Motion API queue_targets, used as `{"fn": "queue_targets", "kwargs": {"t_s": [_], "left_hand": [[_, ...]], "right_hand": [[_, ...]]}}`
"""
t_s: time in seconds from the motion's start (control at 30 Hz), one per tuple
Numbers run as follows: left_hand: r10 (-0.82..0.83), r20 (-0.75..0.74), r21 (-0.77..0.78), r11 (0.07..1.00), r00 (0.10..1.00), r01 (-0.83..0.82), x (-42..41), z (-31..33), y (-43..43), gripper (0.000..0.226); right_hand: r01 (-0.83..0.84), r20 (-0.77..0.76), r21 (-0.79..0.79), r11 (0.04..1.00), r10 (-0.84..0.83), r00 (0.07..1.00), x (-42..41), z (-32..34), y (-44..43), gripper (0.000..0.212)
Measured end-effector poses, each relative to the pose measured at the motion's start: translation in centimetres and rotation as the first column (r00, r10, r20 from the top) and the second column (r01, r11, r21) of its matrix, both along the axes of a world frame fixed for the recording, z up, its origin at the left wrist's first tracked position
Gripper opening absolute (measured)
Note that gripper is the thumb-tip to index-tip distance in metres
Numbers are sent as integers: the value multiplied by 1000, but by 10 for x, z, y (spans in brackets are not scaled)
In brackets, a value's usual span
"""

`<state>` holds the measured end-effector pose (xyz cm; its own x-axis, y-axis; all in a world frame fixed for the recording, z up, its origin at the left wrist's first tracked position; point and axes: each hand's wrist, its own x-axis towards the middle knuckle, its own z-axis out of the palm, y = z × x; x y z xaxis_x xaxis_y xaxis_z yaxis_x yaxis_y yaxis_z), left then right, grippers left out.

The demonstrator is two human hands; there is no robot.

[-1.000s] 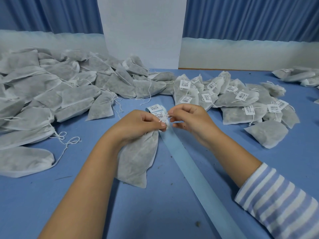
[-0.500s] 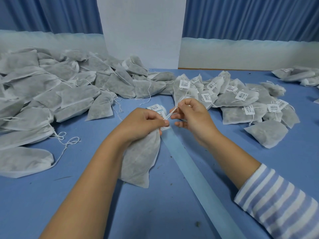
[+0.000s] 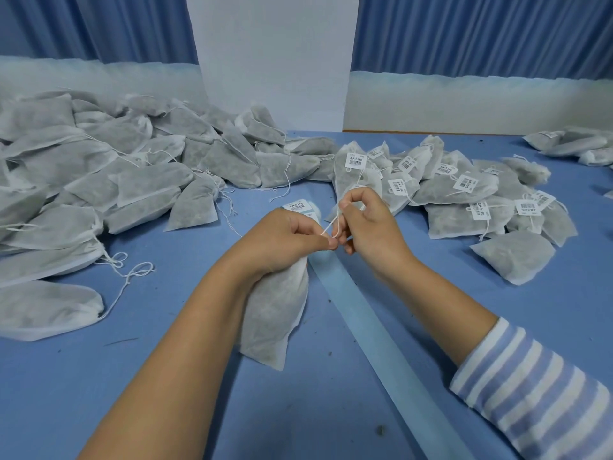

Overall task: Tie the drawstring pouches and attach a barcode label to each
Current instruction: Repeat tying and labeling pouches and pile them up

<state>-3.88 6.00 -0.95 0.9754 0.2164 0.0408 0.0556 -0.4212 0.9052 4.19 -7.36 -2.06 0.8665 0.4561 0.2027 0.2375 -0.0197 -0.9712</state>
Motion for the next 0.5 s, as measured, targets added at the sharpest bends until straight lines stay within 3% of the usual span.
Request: {"fn": "queue_targets", "kwargs": {"t_s": [0.13,0.27,0.43,0.5], "left_hand": [[-20,7,2,1000,1000,20,-1,-2,0,16],[-19,-139,11,1000,990,20,-4,-2,14,30],[-108,-267,-184,981,958,60,-11,-3,35,26],[-79,-289,-192,981,954,23,-14,-1,38,17]], "right_hand": [[-17,35,21,1000,16,999,4,4,-5,14],[-10,68,61,998,6,998,9,8,-10,11],[-53,130,90,995,41,991,8,8,-10,13],[-84,185,89,992,67,980,7,9,-10,14]]}}
